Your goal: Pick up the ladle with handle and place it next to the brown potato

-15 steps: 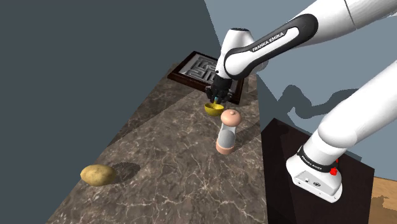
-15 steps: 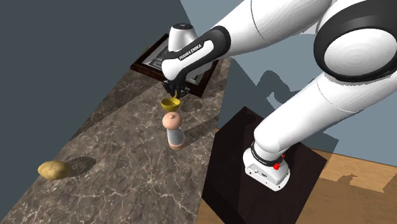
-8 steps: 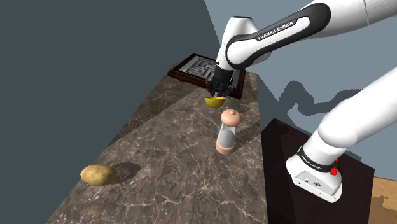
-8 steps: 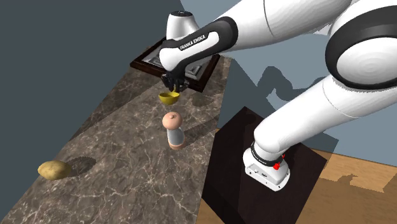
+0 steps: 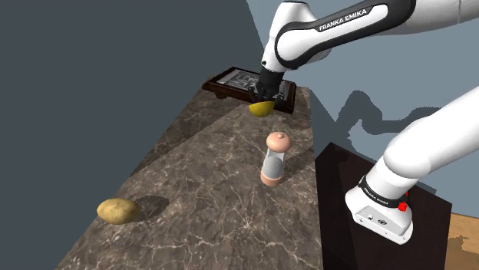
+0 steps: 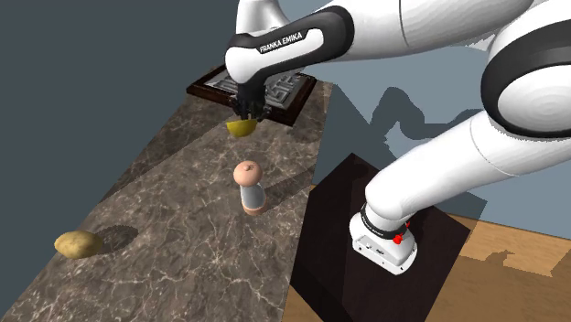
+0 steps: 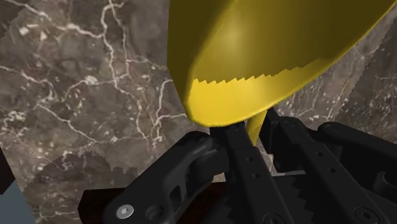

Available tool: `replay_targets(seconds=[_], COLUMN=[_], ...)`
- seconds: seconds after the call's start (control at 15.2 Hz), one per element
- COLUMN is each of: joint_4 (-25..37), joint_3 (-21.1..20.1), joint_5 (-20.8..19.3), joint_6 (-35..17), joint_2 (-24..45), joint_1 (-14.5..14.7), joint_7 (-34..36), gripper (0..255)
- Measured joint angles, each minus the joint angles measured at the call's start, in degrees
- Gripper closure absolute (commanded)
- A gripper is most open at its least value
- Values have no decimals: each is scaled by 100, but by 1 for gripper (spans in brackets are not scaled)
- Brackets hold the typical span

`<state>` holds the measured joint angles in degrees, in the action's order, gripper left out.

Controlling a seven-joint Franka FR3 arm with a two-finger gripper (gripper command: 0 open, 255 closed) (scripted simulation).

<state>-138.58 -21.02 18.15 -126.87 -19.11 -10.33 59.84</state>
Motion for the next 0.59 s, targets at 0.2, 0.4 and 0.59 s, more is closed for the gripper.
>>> replay_targets(seconds=[0.2,0.4,0.59], joint_4=[139,181,100], joint_3=[35,-56,-318], joint_5=[-16,21,127], joint_6=[253,381,351], joint_2=[-115,-238,-373], joint_1=[-4,69,244], joint_7=[27,192,548], gripper=[255,255,255])
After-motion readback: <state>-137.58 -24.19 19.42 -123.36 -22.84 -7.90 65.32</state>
